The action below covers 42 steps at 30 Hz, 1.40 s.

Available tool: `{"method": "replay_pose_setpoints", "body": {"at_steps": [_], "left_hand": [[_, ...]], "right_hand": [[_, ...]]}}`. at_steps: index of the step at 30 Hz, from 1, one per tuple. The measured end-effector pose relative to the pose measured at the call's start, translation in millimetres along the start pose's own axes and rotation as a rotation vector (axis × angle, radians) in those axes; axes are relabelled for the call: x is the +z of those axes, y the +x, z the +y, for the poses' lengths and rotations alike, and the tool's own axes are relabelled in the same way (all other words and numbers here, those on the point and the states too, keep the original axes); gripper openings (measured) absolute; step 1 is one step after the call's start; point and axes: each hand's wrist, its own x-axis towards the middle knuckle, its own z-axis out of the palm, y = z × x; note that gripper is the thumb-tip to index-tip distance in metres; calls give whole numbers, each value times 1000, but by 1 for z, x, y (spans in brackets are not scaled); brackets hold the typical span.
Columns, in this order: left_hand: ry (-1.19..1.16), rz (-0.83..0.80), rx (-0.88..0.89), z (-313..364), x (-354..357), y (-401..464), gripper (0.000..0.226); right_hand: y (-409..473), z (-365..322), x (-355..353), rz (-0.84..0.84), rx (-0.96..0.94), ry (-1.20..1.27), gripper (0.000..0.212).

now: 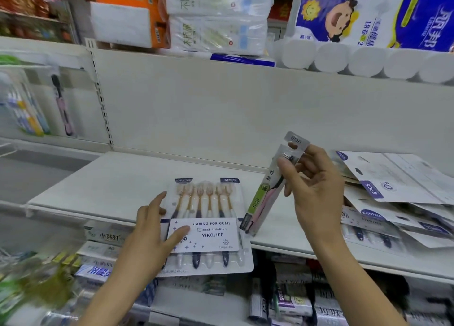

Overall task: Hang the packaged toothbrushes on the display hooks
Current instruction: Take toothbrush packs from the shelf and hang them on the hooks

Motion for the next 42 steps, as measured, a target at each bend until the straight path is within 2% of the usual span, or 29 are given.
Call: {"method": "replay_pose_setpoints", "body": {"at_steps": [5,8,15,21,28,31,35,39,42], "left_hand": [[-437,-18,-23,-1,3,-7,89],[-566,-15,-26,-2,2,-13,82],[-723,106,-46,-8,-6,-33,69],[-882,129,-157,-34,-26,-56,67],[-1067,117,-287,-76,-54,-91,79],[-1065,186,-297,-89,-72,-102,64],[-1080,265,-358,-127,-100,-112,80],[-1158,340,-413,-168,-130,-118,71],[-1205,417,-407,-215,-153,-119,92]], "right_hand": [[-8,-25,1,-37,-19,68,33],[-13,-37,4,-61,-5,134,38],[-22,-47,18,-131,-4,160,34],[-35,-43,43,-209,60,198,38],[-53,-33,86,-353,176,218,41],[-61,-33,110,-413,209,232,36],[-69,-30,144,-481,232,227,25],[-77,-30,188,-535,259,192,17],[-88,-32,228,-575,295,162,13]]}}
